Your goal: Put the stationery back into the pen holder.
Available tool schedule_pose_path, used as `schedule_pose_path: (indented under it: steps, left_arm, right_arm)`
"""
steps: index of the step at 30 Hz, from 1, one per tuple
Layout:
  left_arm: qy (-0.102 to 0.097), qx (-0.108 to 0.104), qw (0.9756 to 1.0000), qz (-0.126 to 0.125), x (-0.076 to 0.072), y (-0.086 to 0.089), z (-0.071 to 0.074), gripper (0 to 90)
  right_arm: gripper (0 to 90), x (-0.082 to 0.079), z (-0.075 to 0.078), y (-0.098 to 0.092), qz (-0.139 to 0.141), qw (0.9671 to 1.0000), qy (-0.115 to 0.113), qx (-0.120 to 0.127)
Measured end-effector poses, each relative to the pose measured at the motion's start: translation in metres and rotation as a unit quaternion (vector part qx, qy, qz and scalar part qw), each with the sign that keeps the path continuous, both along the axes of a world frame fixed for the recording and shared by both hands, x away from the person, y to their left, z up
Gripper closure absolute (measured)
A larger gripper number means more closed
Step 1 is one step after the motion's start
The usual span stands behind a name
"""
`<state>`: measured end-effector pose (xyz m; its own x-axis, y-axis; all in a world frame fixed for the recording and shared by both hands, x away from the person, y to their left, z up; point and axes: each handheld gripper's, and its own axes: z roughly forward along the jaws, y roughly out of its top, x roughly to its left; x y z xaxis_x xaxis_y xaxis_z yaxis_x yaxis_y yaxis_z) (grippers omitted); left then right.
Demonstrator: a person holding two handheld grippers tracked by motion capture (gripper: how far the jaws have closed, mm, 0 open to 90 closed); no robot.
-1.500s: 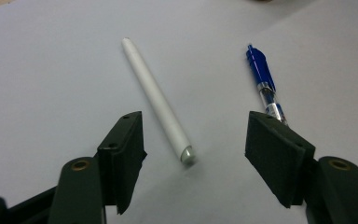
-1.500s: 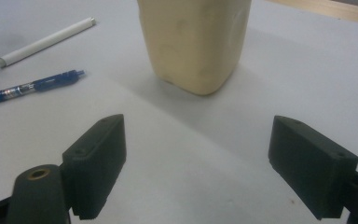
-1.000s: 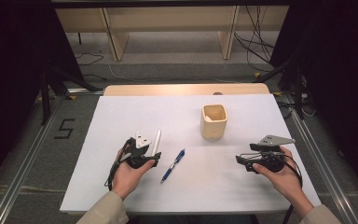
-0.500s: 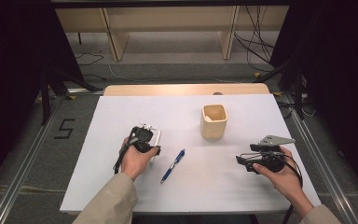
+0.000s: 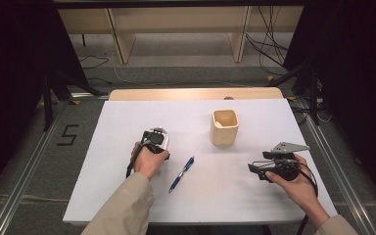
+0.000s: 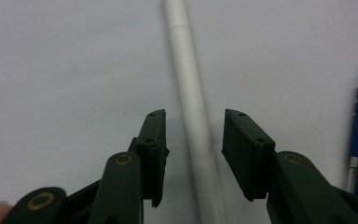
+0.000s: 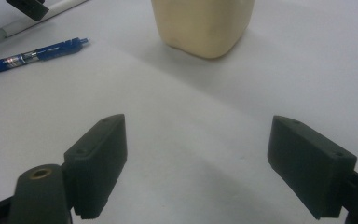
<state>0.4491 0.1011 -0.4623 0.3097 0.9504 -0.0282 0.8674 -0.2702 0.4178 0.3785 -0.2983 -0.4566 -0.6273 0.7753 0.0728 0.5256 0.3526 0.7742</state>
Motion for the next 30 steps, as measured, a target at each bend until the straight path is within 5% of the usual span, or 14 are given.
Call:
schedule_pose_path:
  steps: [17,30]
  left_arm:
    - [0.027,0.008,0.9994,0.018,0.005,-0.005,-0.002,65.5]
    - [0.046,0.037,0.9983,0.004,0.01,-0.013,0.0,69.1]
  right_arm:
    - [20.5,0.0,-0.001,0.001,0.004,1.0,0.002,-0.001]
    - [20.5,0.0,-0.001,0.002,0.007,0.9999,0.008,-0.002]
